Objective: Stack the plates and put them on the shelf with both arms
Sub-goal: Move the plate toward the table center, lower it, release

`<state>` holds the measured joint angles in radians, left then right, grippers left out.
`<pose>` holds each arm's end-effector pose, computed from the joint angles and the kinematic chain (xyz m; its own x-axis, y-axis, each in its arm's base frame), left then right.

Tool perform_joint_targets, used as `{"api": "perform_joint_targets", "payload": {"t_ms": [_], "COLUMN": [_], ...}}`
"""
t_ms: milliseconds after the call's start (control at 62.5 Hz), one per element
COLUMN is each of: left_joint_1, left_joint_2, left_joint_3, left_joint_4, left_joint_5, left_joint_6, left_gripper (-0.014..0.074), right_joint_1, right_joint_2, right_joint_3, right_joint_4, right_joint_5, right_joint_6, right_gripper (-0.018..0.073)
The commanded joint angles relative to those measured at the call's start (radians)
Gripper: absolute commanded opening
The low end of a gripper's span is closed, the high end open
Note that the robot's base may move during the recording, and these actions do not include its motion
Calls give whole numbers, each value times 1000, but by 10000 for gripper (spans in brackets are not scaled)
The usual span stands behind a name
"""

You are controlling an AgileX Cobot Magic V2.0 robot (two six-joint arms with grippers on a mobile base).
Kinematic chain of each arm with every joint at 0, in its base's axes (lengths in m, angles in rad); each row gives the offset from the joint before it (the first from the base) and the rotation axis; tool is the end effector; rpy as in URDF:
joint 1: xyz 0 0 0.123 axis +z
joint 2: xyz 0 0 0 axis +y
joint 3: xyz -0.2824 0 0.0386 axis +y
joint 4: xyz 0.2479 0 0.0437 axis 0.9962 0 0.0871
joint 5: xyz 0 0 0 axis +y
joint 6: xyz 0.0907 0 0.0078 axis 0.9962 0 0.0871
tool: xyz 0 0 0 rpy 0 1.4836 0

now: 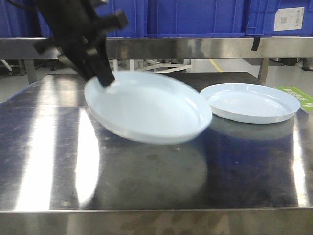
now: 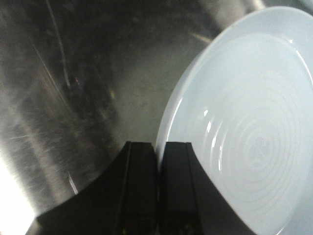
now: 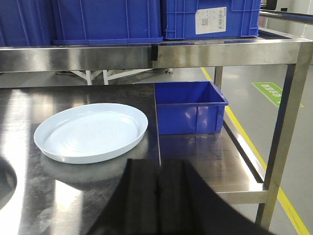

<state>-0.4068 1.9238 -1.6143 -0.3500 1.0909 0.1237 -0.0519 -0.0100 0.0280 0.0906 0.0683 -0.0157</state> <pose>0.3632 -0.1867 0.2575 -0.9005 0.3431 -0.2670 0.4166 0.8568 -0.3038 0.0569 -0.0024 0.1980 0.0046 0.0745 -0.9972 0.0455 0.9962 0.0746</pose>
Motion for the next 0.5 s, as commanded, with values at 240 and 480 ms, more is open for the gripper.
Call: {"api": "perform_joint_targets", "payload": {"t_ms": [240,480], "left_joint_1": [-8,-8], "left_joint_2": [29,31], "left_joint_3": [-26,-30], "left_joint_4": [4,4], "left_joint_5": [-21,-9], "left_joint_6": [-2,-24], "left_gripper": [91,250], "right_joint_1": [-4,-4], "right_joint_2": [-22,-22], "right_joint_3": [-15,-15], "right_joint_4": [-10,-10], "right_joint_5": [-89,-90], "right_joint_6": [-4,-4], "right_gripper": [56,56]}}
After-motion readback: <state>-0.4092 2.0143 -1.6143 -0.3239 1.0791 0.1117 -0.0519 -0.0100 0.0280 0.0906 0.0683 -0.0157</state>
